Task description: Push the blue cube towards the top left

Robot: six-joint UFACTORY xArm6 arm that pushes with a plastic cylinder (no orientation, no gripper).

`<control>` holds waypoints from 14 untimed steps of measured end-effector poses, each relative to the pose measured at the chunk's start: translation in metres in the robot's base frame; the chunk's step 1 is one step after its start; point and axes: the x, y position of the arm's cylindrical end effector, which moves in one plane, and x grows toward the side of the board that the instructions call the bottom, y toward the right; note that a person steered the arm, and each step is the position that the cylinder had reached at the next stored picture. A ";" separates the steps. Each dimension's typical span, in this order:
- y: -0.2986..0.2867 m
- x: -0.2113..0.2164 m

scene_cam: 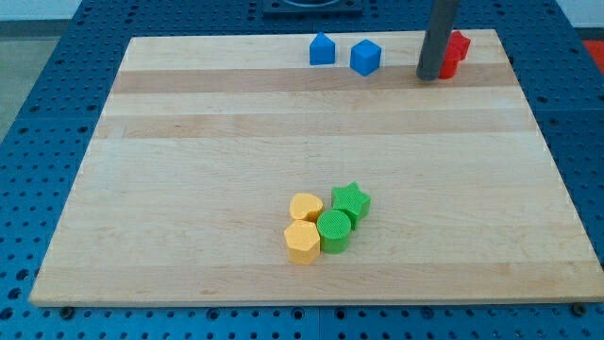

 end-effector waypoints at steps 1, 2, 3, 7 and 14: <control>-0.020 0.000; -0.037 0.000; -0.041 -0.011; -0.122 -0.002; -0.211 -0.051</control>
